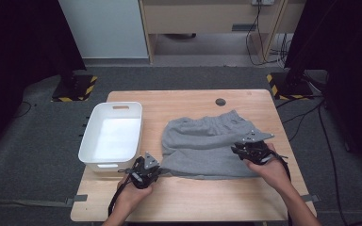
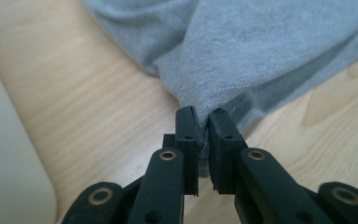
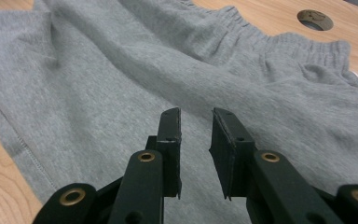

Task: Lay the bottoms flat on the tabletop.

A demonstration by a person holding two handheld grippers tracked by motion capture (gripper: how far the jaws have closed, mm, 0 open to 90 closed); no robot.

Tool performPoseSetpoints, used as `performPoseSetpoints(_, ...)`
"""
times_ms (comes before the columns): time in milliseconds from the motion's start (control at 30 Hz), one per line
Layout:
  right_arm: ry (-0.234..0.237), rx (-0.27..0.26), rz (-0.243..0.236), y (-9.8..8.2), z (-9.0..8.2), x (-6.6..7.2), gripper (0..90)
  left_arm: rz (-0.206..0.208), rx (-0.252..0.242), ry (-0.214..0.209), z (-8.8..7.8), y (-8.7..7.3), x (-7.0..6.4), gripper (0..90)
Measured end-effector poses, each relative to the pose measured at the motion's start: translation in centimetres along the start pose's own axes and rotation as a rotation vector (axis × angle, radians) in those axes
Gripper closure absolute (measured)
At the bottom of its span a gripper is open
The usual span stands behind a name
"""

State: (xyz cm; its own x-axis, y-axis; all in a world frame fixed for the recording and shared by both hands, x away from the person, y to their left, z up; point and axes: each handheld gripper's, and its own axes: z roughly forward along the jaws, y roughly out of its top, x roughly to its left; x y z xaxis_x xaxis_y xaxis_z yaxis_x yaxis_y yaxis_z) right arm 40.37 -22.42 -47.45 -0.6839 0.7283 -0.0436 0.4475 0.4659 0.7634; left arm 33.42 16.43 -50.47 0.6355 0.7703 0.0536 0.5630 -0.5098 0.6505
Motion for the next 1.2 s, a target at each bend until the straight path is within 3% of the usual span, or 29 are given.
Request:
performPoseSetpoints(233, 0.009, -0.006, -0.007, 0.0, -0.5, 0.3, 73.3, 0.007, -0.01, -0.003, -1.3, -0.9, 0.0, 82.1)
performPoseSetpoints(267, 0.009, -0.002, -0.01, 0.0, -0.5, 0.4, 72.9, 0.001, -0.023, -0.006, -1.4, -1.0, 0.1, 78.6)
performPoseSetpoints(367, 0.017, -0.007, -0.013, 0.1, -0.5, 1.0, 70.8, 0.002, -0.083, -0.003, -1.9, -0.5, -0.2, 53.8)
performPoseSetpoints(467, 0.032, -0.002, -0.017, 0.3, -0.3, 1.7, 66.4, 0.031, -0.129, -0.012, -2.4, 0.7, -0.5, 41.2)
performPoseSetpoints(533, 0.039, 0.001, -0.019, 0.4, 0.0, 2.2, 61.9, 0.04, -0.148, -0.011, -2.5, 1.6, -0.5, 37.6)
performPoseSetpoints(700, 0.067, 0.003, -0.025, 0.9, 1.0, 4.0, 52.0, 0.009, -0.193, -0.016, -1.6, 4.8, 0.0, 29.7)
performPoseSetpoints(900, 0.087, -0.003, -0.046, 1.6, 2.0, 5.7, 44.2, -0.003, -0.174, -0.028, 0.4, 7.8, 1.2, 23.8)
performPoseSetpoints(1200, 0.107, -0.01, -0.06, 2.5, 3.0, 7.2, 35.6, -0.03, -0.18, -0.043, 2.2, 10.3, 2.8, 16.8)
